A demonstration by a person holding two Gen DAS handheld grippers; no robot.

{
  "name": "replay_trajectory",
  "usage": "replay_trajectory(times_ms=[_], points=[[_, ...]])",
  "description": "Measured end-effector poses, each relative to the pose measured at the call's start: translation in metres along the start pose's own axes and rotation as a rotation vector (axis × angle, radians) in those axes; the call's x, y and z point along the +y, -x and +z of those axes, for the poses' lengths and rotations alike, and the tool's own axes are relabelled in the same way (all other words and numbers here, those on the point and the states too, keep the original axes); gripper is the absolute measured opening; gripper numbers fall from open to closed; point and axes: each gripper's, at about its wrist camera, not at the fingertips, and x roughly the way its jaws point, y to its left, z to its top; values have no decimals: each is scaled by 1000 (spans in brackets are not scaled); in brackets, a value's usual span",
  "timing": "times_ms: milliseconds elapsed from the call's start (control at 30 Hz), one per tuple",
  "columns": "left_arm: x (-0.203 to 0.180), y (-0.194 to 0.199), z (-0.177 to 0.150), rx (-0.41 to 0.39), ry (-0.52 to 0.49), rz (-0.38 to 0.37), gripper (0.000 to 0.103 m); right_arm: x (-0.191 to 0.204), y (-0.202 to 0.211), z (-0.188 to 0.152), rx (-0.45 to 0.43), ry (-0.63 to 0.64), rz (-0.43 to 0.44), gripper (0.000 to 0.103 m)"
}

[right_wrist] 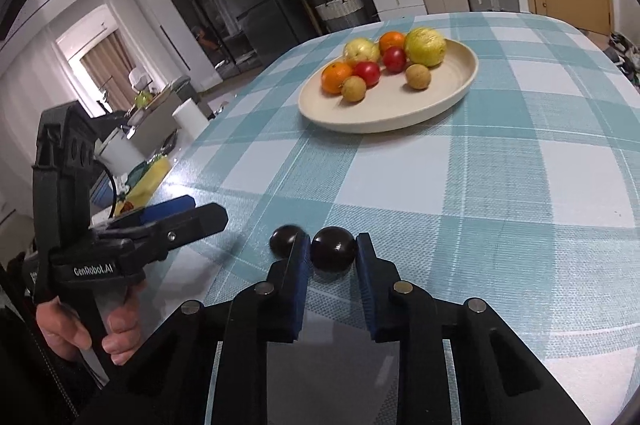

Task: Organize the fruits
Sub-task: 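Grasp a dark plum with the right gripper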

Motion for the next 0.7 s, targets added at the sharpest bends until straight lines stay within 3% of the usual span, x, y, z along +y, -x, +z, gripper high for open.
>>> replay_trajectory(times_ms=[533,700], points=[[-40,-5,-9,41,-104,-85,102,-20,19,-1,-56,-43,-8,23],[-56,-13,-13,63,-152,-80,101,-26,26,-2,-74,-59,-9,24]])
